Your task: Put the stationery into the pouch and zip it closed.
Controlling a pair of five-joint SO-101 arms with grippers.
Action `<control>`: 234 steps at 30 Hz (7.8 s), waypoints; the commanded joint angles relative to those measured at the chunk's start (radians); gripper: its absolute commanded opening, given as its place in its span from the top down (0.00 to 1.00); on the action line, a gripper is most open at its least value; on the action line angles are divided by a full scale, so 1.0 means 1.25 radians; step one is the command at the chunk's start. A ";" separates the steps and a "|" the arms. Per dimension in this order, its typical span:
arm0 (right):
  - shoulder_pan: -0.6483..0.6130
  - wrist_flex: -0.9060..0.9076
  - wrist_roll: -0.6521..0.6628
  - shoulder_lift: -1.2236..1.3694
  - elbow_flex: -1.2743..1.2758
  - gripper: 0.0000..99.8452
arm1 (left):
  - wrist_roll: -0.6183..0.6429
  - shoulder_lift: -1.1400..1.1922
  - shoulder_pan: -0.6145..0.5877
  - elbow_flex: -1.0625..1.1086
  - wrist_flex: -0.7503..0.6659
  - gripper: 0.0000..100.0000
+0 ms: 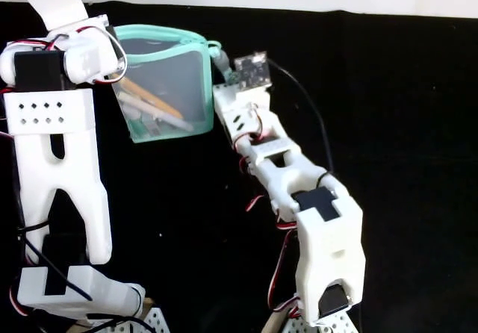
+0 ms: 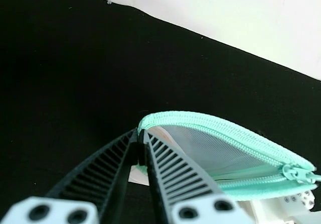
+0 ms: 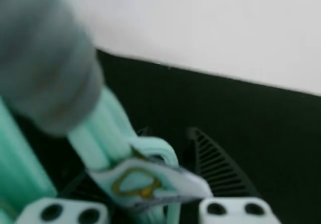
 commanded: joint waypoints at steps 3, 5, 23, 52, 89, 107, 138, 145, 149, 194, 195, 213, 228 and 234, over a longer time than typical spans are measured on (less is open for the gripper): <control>-0.018 -0.014 0.023 -0.147 0.106 0.85 | -0.006 0.024 0.034 0.025 0.053 0.99; -0.008 -0.014 0.023 -0.163 0.128 0.85 | -0.006 0.024 0.034 0.025 0.053 0.99; 0.051 -0.015 0.025 -0.253 0.207 0.99 | -0.006 0.024 0.035 0.025 0.053 0.99; -0.002 -0.009 0.153 -0.323 0.301 0.82 | -0.006 0.025 0.037 0.025 0.053 0.99; -0.007 0.277 0.107 -0.260 0.099 0.79 | -0.043 0.025 0.037 0.024 0.053 0.99; 0.002 0.403 0.104 -0.321 0.082 0.82 | -0.043 0.025 0.039 0.024 0.052 0.99; 0.053 0.668 0.037 -0.348 -0.024 0.82 | -0.044 0.026 0.039 0.024 0.052 0.99; 0.062 0.668 0.037 -0.349 -0.024 1.00 | -0.044 0.026 0.039 0.024 0.052 0.99; 0.062 0.668 0.037 -0.349 -0.023 0.99 | -0.044 0.026 0.039 0.024 0.052 0.99; 0.028 1.584 0.096 -0.422 -0.784 0.99 | -0.044 0.025 0.039 0.024 0.052 0.99; 0.020 1.584 0.102 -0.423 -0.785 0.99 | -0.044 0.025 0.039 0.024 0.052 0.99; -0.026 1.610 0.137 -0.420 -1.078 0.99 | -0.074 0.020 0.114 0.019 -0.018 0.99; -0.026 1.614 0.137 -0.420 -1.264 0.99 | -0.276 0.024 0.134 -0.061 -0.102 0.95; -0.026 1.612 0.137 -0.422 -1.289 0.99 | -0.276 0.017 0.131 -0.120 -0.106 0.80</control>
